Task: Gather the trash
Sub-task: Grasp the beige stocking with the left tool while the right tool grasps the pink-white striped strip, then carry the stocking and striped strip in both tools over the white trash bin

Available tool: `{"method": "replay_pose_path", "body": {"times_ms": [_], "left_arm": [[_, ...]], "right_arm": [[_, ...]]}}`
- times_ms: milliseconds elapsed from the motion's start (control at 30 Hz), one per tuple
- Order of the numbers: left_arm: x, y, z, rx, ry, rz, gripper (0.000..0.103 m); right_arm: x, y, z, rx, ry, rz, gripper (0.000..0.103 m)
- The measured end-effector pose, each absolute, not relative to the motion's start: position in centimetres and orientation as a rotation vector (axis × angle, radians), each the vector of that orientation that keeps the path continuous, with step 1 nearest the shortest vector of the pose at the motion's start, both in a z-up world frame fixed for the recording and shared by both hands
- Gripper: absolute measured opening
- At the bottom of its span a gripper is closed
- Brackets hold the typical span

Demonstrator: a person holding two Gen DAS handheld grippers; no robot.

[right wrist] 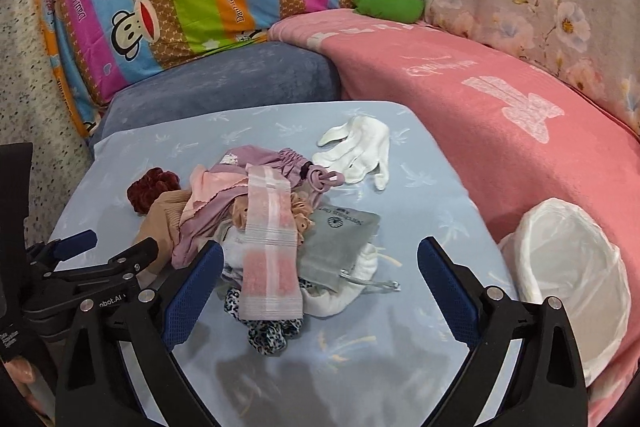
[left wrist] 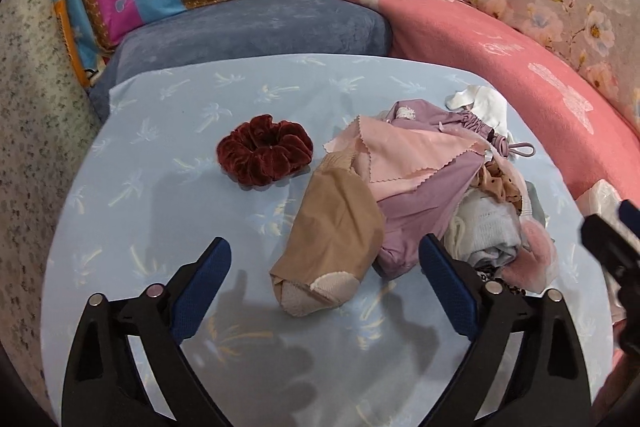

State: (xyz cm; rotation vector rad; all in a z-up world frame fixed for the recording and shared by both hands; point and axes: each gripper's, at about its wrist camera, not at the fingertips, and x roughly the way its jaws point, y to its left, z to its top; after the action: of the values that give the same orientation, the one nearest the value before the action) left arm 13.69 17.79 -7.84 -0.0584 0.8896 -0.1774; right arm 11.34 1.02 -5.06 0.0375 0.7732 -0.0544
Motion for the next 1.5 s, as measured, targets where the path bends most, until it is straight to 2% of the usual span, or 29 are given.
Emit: {"method": "replay_pose_path", "body": {"times_ms": [67,100,200,267,300,367,467,567,1133,1500], "left_arm": [[14.1,18.3,-8.2,-0.097,0.903,-0.198,0.075],[14.2,18.5,-8.3,-0.114,0.909,-0.208,0.073],[14.5,18.8,-9.0,-0.146,0.932,-0.242,0.062],[14.7,18.8,-9.4,-0.167,0.954,-0.266,0.047],[14.8,18.9,-9.6,-0.179,0.967,-0.275,0.042],[14.7,19.0,-9.8,-0.19,0.98,-0.276,0.027],[14.2,19.2,-9.2,-0.205,0.972,-0.281,0.011],[13.9,19.2,-8.1,-0.217,0.959,-0.294,0.008],[11.3,14.7,2.9,-0.166,0.747,-0.386,0.007],[9.5,5.1,6.4,-0.056,0.682,-0.54,0.008]], "right_arm": [[12.2,1.6,-5.9,0.036,0.793,-0.044,0.083],[12.7,1.9,-6.5,0.041,0.807,-0.034,0.081],[13.1,2.0,-7.5,0.064,0.85,-0.014,0.065],[13.3,2.1,-8.2,0.08,0.874,0.004,0.048],[13.4,2.2,-8.5,0.085,0.882,0.011,0.044],[13.4,2.4,-8.9,0.089,0.893,0.03,0.025],[12.8,2.8,-8.2,0.083,0.872,0.042,0.019],[12.2,2.6,-6.8,0.105,0.845,0.063,0.017],[7.9,-3.7,5.3,0.167,0.593,0.035,0.015],[4.2,-12.9,9.0,0.229,0.511,-0.098,0.015]]}}
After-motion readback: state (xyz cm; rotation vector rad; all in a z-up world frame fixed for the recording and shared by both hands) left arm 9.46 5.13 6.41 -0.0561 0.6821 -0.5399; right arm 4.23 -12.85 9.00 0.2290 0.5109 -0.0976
